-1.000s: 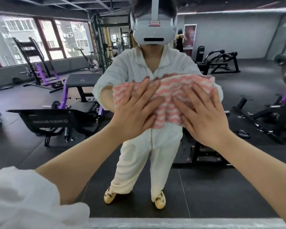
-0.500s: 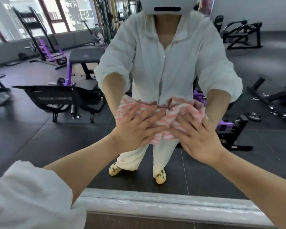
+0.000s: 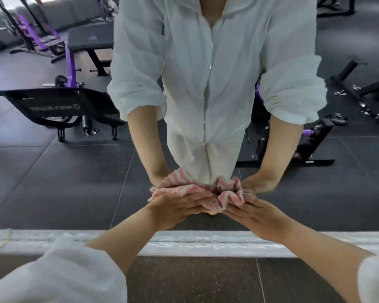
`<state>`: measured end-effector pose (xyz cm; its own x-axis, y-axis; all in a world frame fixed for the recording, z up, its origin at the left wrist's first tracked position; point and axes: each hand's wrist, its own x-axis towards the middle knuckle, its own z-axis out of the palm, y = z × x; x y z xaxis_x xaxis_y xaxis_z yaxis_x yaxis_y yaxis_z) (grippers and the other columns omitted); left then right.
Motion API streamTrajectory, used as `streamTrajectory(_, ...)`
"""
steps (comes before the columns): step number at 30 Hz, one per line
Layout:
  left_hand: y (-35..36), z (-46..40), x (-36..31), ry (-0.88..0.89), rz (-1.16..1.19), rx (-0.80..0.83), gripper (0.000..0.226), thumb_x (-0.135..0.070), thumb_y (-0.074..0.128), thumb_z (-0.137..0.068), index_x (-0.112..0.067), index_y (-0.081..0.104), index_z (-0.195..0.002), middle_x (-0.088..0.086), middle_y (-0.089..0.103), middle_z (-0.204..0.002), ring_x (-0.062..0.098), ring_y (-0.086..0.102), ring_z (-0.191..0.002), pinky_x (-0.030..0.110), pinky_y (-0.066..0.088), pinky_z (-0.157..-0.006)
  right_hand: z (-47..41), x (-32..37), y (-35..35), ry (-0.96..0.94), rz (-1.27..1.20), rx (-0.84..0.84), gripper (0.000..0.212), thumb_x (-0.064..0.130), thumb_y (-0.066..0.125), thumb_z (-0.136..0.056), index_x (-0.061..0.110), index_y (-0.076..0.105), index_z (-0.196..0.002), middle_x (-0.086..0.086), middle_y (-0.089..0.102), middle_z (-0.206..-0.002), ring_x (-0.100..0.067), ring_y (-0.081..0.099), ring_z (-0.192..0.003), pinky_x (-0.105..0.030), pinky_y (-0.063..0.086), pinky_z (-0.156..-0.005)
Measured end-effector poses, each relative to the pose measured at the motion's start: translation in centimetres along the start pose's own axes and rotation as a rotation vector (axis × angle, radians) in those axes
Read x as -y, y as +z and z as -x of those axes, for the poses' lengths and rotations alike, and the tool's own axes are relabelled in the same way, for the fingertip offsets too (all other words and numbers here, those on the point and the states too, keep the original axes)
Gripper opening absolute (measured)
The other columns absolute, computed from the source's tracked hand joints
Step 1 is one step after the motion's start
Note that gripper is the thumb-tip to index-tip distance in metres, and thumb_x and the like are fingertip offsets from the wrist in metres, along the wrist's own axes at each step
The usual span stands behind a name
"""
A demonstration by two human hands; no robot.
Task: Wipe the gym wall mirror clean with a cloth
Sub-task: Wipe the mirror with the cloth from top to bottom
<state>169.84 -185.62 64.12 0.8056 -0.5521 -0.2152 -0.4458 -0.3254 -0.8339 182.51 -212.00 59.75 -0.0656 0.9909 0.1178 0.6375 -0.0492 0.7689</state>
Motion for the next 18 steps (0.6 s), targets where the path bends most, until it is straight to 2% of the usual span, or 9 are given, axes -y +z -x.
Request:
streamTrajectory(2, 0.4, -0.7, -1.5, 0.180, 0.008, 0.102, 0.072, -0.029, 0.023, -0.099, -0.001, -0.029, -0.140, 0.016, -0.036, -0.143, 0.032, -0.031, -0.135, 0.047, -0.025, -0.110, -0.3, 1.6, 0.2, -0.069, 0.002, 0.152, 0.088, 0.017, 0.042, -0.077, -0.006, -0.004, -0.148, -0.020, 0.003, -0.156, -0.037, -0.006, -0.144, -0.048, -0.013, -0.118)
streamTrajectory(4, 1.3, -1.7, -3.8, 0.224, 0.130, 0.338, 0.070, -0.025, 0.023, -0.101, -0.004, -0.032, -0.140, 0.010, -0.044, -0.141, 0.025, -0.034, -0.137, 0.042, -0.021, -0.113, -0.4, 3.6, 0.3, -0.138, -0.040, 0.290, 0.087, 0.025, 0.044, -0.084, -0.007, -0.003, -0.149, -0.020, -0.001, -0.159, -0.041, -0.013, -0.142, -0.050, -0.017, -0.115)
streamTrajectory(7, 1.5, -2.0, -5.1, -0.182, 0.161, 0.349, 0.066, -0.040, 0.010, -0.103, 0.000, -0.033, -0.134, 0.004, -0.039, -0.143, -0.003, -0.033, -0.134, 0.041, -0.025, -0.110, -1.1, 5.1, -1.5, -0.185, -0.086, 0.491, 0.078, 0.031, 0.031, -0.099, -0.004, -0.025, -0.141, -0.023, -0.031, -0.146, -0.044, -0.030, -0.132, -0.054, -0.024, -0.102)
streamTrajectory(8, 1.3, -1.7, -5.1, -0.150, 0.207, 0.337, 0.067, -0.037, 0.016, -0.104, -0.003, -0.033, -0.134, 0.004, -0.038, -0.145, 0.001, -0.032, -0.136, 0.039, -0.026, -0.109, -1.6, 4.9, -2.6, -0.159, -0.165, 0.595, 0.075, 0.028, 0.026, -0.101, -0.001, -0.034, -0.135, -0.022, -0.039, -0.139, -0.042, -0.032, -0.131, -0.053, -0.026, -0.098)
streamTrajectory(10, 0.7, -1.4, -4.1, 0.092, 0.296, 0.329, 0.073, -0.026, 0.029, -0.102, -0.008, -0.032, -0.137, 0.004, -0.044, -0.140, 0.017, -0.029, -0.140, 0.038, -0.026, -0.107, -2.3, 4.1, -4.9, -0.058, -0.276, 0.662, 0.074, 0.025, 0.024, -0.102, 0.003, -0.042, -0.128, -0.021, -0.046, -0.133, -0.043, -0.040, -0.123, -0.053, -0.030, -0.094)
streamTrajectory(12, -0.5, -1.3, -1.4, 0.144, 0.252, 0.250, 0.072, -0.025, 0.027, -0.102, -0.007, -0.032, -0.139, 0.005, -0.050, -0.130, 0.020, -0.030, -0.139, 0.040, -0.029, -0.100, -1.4, 3.0, -6.1, 0.078, -0.264, 0.551, 0.075, 0.022, 0.028, -0.099, 0.004, -0.035, -0.136, -0.023, -0.035, -0.143, -0.045, -0.037, -0.126, -0.054, -0.031, -0.102)
streamTrajectory(13, -1.1, -1.6, -0.6, 0.113, 0.264, 0.226, 0.071, -0.024, 0.026, -0.103, -0.008, -0.034, -0.137, 0.004, -0.051, -0.127, 0.019, -0.030, -0.139, 0.038, -0.031, -0.097, -0.7, 2.4, -6.2, 0.155, -0.245, 0.411, 0.079, 0.021, 0.036, -0.093, 0.005, -0.022, -0.144, -0.023, -0.018, -0.151, -0.043, -0.026, -0.136, -0.053, -0.024, -0.109)
streamTrajectory(15, -2.6, -1.8, 1.0, -0.016, 0.368, 0.173, 0.066, -0.020, 0.024, -0.103, -0.019, -0.032, -0.138, -0.001, -0.048, -0.130, 0.016, -0.026, -0.141, 0.033, -0.035, -0.095, 0.2, 0.6, -7.4, 0.295, -0.207, 0.301, 0.090, 0.018, 0.051, -0.078, 0.004, 0.003, -0.152, -0.020, 0.015, -0.153, -0.039, 0.003, -0.146, -0.050, -0.002, -0.116)
streamTrajectory(18, -3.9, -2.1, 3.4, -0.203, 0.209, -0.134, 0.066, -0.030, 0.034, -0.097, -0.020, -0.007, -0.147, 0.003, -0.030, -0.144, 0.017, -0.016, -0.142, 0.042, -0.033, -0.103, 1.2, -2.2, -9.3, 0.480, -0.190, 0.186, 0.090, 0.012, 0.047, -0.077, 0.002, -0.002, -0.152, -0.018, 0.031, -0.150, -0.034, 0.007, -0.146, -0.046, 0.008, -0.117)
